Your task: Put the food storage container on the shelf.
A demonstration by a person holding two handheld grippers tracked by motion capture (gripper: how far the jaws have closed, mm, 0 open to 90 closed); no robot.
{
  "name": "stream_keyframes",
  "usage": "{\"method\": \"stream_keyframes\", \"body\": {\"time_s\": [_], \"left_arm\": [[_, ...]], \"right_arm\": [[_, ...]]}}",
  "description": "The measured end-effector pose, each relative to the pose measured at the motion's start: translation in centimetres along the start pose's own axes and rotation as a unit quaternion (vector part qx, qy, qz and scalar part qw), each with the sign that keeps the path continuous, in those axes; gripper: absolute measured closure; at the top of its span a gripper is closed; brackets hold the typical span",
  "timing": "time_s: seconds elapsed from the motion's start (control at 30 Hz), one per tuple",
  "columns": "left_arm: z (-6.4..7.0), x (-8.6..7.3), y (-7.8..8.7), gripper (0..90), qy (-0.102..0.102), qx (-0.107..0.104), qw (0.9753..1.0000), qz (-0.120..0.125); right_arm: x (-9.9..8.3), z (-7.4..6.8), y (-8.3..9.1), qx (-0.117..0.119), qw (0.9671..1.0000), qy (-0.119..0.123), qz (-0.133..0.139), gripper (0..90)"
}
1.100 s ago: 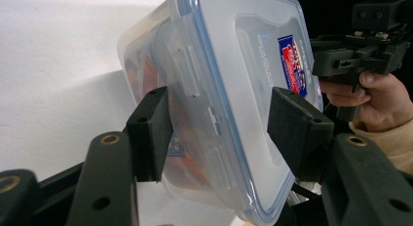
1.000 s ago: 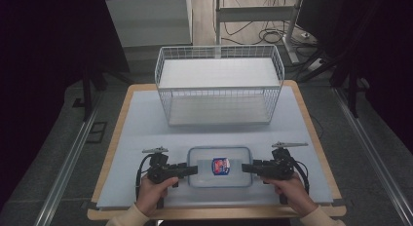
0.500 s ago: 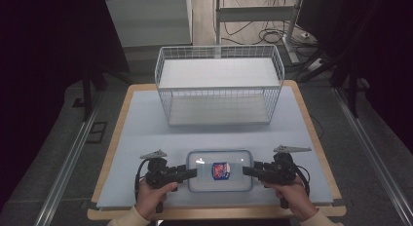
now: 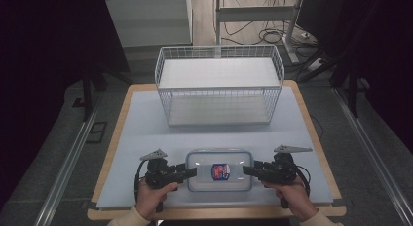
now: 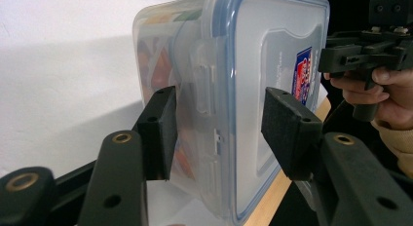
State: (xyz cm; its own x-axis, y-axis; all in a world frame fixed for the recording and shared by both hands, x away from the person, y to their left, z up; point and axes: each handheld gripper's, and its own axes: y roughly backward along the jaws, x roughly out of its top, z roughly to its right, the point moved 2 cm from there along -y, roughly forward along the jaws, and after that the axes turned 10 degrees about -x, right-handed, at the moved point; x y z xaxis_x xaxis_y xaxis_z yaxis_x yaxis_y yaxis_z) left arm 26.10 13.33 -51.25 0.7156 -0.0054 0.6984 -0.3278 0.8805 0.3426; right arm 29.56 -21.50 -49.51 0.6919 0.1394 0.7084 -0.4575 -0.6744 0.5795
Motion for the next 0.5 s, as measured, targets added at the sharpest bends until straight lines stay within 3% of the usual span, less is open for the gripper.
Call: {"method": "stream_keyframes", "body": {"time_s": [0.5], "left_arm": [[0.4, 1.3, 0.4, 48.8, -0.014, 0.003, 0.9998, 0.011]], "right_arm": [[0.8, -0.1, 0.2, 0.003, 0.9999, 0.005, 0.015, 46.9]]}}
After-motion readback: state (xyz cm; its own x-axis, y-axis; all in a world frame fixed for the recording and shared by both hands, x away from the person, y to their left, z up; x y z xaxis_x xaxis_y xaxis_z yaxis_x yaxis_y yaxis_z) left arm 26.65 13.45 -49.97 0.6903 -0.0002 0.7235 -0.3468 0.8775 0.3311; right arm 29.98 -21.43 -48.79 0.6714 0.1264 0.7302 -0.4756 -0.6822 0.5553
